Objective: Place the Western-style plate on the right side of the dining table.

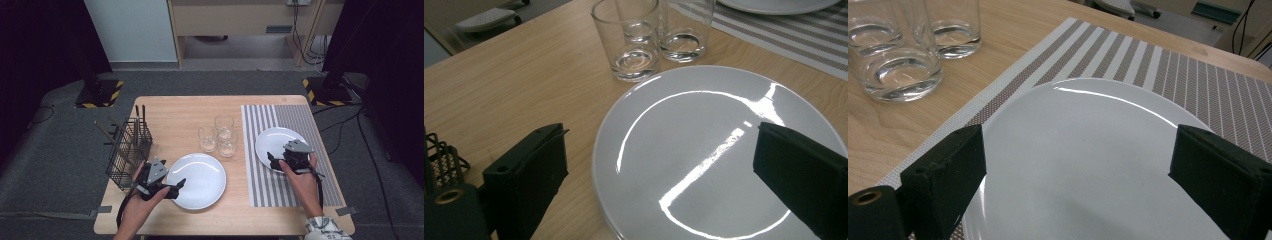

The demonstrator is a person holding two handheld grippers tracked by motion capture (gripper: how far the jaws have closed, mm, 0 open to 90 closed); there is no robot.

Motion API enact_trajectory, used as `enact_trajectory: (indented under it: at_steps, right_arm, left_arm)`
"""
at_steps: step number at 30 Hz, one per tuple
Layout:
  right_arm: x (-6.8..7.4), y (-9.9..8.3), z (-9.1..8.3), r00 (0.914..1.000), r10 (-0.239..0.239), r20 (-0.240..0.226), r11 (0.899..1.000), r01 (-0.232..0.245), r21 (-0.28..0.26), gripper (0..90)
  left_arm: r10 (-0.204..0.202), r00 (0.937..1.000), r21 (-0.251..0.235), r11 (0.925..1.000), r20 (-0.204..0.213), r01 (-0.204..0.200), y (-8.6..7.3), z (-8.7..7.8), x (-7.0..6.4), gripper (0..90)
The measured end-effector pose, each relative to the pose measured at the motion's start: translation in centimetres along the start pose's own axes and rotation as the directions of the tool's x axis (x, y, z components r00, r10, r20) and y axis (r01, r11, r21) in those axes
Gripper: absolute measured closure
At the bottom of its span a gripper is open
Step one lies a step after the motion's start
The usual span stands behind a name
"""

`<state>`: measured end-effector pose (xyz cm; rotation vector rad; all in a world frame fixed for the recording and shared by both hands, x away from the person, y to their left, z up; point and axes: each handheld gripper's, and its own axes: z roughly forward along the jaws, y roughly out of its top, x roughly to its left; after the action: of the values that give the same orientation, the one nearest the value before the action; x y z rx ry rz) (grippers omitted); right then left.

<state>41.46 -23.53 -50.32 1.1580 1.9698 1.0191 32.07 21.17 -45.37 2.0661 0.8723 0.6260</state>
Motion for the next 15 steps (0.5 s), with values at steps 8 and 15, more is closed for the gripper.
enact_trajectory:
  at_steps: [8,15]
  right_arm:
    - [0.3,-0.2,0.1,0.9998,-0.015,-0.015,1.0,0.015,0.012,11.6]
    - [0.3,-0.6,0.6,0.9975,-0.068,-0.018,0.996,0.069,0.052,15.9]
  left_arm:
    - [-0.04,0.9987,-0.002,0.9992,-0.032,0.04,0.8,-2.2,1.2,6.1]
    - [-0.067,0.9964,-0.041,0.997,-0.052,0.065,0.6,-3.9,2.4,5.1]
